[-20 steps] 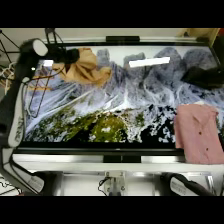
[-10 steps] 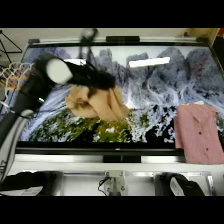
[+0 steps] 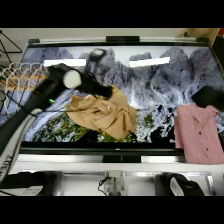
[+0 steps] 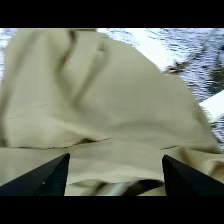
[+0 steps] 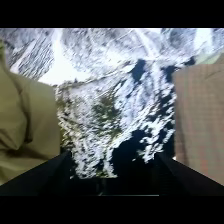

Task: Fold the shirts.

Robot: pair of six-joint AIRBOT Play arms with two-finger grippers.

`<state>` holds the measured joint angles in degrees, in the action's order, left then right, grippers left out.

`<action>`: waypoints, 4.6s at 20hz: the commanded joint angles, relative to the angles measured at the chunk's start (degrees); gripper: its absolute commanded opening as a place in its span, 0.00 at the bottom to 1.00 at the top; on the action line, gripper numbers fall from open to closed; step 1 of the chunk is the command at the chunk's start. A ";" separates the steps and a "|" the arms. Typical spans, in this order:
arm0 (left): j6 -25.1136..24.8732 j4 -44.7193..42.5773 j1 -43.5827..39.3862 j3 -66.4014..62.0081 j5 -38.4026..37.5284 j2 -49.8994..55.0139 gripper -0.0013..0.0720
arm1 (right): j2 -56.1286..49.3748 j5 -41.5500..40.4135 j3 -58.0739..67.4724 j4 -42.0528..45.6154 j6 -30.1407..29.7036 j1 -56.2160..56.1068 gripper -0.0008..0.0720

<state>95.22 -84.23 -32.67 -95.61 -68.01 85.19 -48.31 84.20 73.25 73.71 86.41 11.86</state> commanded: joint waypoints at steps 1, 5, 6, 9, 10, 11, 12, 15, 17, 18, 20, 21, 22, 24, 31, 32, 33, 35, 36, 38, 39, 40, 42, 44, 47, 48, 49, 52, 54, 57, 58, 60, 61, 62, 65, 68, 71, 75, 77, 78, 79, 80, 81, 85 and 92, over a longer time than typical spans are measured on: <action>-7.39 -5.20 13.97 -1.27 -12.28 -3.41 1.00 | -3.02 -6.64 -10.62 -8.24 1.60 -7.58 0.88; -9.11 1.99 23.30 9.51 -11.39 -3.26 1.00 | -13.57 -23.65 -10.84 -8.09 5.33 -31.52 0.88; -9.18 4.44 23.47 13.77 -8.52 -3.23 1.00 | -16.41 -25.92 -9.88 -8.02 5.55 -35.30 0.88; -9.66 9.07 22.56 24.76 2.12 -3.15 1.00 | -24.48 -26.80 -5.46 -8.59 5.70 -40.28 0.89; -10.25 10.51 22.18 27.61 5.66 -3.08 1.00 | -26.25 -26.82 -4.17 -9.66 4.22 -40.63 0.89; -11.52 11.78 21.77 29.68 8.72 -2.91 1.00 | -27.78 -26.86 -2.99 -11.21 2.82 -40.94 0.93; -13.09 12.35 21.33 31.23 11.78 -2.64 1.00 | -29.00 -26.84 -1.97 -11.56 2.60 -40.96 0.93; -14.93 12.33 20.26 32.04 19.47 -0.70 1.00 | -31.47 -26.88 -0.74 -12.20 2.67 -40.96 0.93; -15.13 12.35 19.43 32.04 23.26 0.61 1.00 | -32.30 -26.75 -0.76 -12.50 2.71 -40.96 0.93; -15.10 12.35 18.82 32.04 24.90 1.05 0.96 | -32.57 -26.77 -0.76 -12.74 2.71 -40.96 0.93; -15.10 12.33 17.49 32.02 27.61 1.14 0.74 | -33.07 -26.71 -0.76 -12.83 2.71 -40.96 0.93; -15.08 12.33 16.96 31.89 28.26 1.11 0.65 | -33.31 -26.62 -0.76 -12.83 2.86 -40.96 0.93; -15.08 12.31 16.57 31.87 28.59 1.07 0.47 | -33.53 -26.58 -0.76 -12.85 3.15 -40.98 0.93; -15.08 12.26 16.57 31.87 28.37 0.92 0.15 | -34.01 -26.03 -0.76 -12.81 3.63 -40.96 0.84; -15.15 10.34 16.63 27.43 24.92 -5.07 0.10 | -32.28 -24.65 1.53 -8.94 -3.17 -40.96 0.24; -15.13 9.77 16.63 25.68 23.98 -6.88 0.10 | -31.30 -23.67 3.78 -5.68 -4.66 -40.94 0.12; -15.13 9.64 16.61 23.32 22.91 -9.14 0.10 | -30.27 -22.99 6.62 -1.73 -4.76 -40.96 0.11; -15.06 9.75 16.26 17.59 21.53 -14.16 0.10 | -27.80 -23.30 14.16 5.70 -6.10 -40.94 0.11; -15.04 9.88 15.85 14.19 21.42 -16.83 0.10 | -26.45 -24.02 18.60 8.79 -7.39 -40.96 0.11; -15.02 10.82 14.53 5.77 21.49 -22.25 0.10 | -23.82 -27.61 27.15 12.37 -8.33 -40.96 0.11; -15.02 11.47 13.73 1.01 21.49 -24.76 0.10 | -22.45 -30.67 30.75 12.39 -8.33 -40.96 0.11; -14.99 12.26 12.94 -3.41 21.49 -27.08 0.10 | -20.85 -34.45 33.92 11.98 -8.31 -40.96 0.11; -14.97 12.26 11.56 -8.92 21.44 -30.97 0.10 | -17.70 -39.32 37.68 8.90 -8.33 -40.96 0.11; -13.22 12.07 11.47 -9.57 19.78 -34.73 0.10 | -14.93 -37.20 38.82 6.10 -8.52 -40.96 0.11; -5.62 7.48 11.56 -8.04 1.36 -35.12 0.10 | -14.12 -18.01 38.71 5.16 -7.87 -40.96 0.11; -3.91 7.04 11.56 -4.87 -4.48 -34.73 0.10 | -15.21 -9.20 37.88 5.05 -5.81 -40.96 0.11; -3.13 7.08 11.56 -0.37 -7.50 -34.51 0.10 | -16.39 -2.23 35.85 4.37 -4.17 -40.96 0.11; -2.29 7.30 10.58 20.85 -4.17 -34.45 0.10 | -20.13 4.28 21.84 -1.68 -3.37 -41.00 0.11; 0.63 8.68 9.81 35.30 3.76 -34.45 0.10 | -22.60 -1.70 10.54 -3.72 -4.61 -41.00 0.11; 0.70 15.10 9.79 48.87 14.23 -34.34 0.10 | -27.76 -8.00 1.68 -3.34 -3.04 -40.96 0.57; 0.66 16.15 9.79 50.73 15.52 -34.16 0.10 | -29.33 -7.39 1.75 -2.71 -2.14 -40.96 0.89; -0.94 16.13 9.94 51.32 15.58 -33.81 0.10 | -29.62 -6.23 2.14 -1.18 -0.22 -40.96 0.91; -2.34 16.11 10.14 51.21 15.82 -33.81 0.10 | -29.38 -4.35 3.39 0.24 1.62 -40.96 0.91; -3.28 16.06 10.34 51.15 15.98 -33.81 0.10 | -28.89 -2.16 4.81 0.85 3.82 -41.03 0.91; -5.62 15.65 11.02 51.08 15.98 -33.75 0.10 | -25.59 -0.81 6.38 -1.86 11.69 -41.62 0.91; -6.82 14.80 11.23 51.08 15.96 -33.75 0.10 | -24.55 -1.07 3.56 8.55 20.22 -49.77 0.90; -8.81 14.80 11.21 51.08 15.96 -33.75 0.10 | -26.10 -6.82 -4.39 8.74 27.76 -57.13 0.90; -9.14 14.78 11.23 51.08 15.96 -33.75 0.10 | -30.86 -9.16 -6.82 9.75 32.72 -56.87 0.90; -9.11 14.78 11.23 51.08 15.96 -33.77 0.10 | -31.28 -9.92 -6.82 9.90 34.80 -55.45 0.90; -9.11 14.78 11.23 51.08 15.96 -33.77 0.10 | -31.28 -9.68 -6.82 9.99 35.41 -54.58 0.78; -9.11 14.78 11.23 51.08 15.98 -33.77 0.10 | -31.28 -9.64 -6.82 9.99 35.63 -53.75 0.61; -9.11 14.78 11.23 51.08 16.00 -33.75 0.10 | -31.28 -10.29 -6.82 9.90 35.56 -53.02 0.34; -9.11 14.78 11.23 51.08 15.98 -33.75 0.10 | -31.26 -10.60 -6.82 9.49 35.52 -52.50 0.10; -9.09 12.22 11.23 49.92 15.58 -33.88 0.72 | -27.89 -9.38 -3.93 13.35 29.07 -51.95 0.11; -16.57 -1.70 11.02 38.21 9.29 -33.81 0.92 | -19.08 -4.02 1.07 19.23 24.90 -51.95 0.11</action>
<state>83.00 -82.19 -21.39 -53.69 -57.01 51.18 -69.97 77.52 73.30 91.24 112.92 -40.14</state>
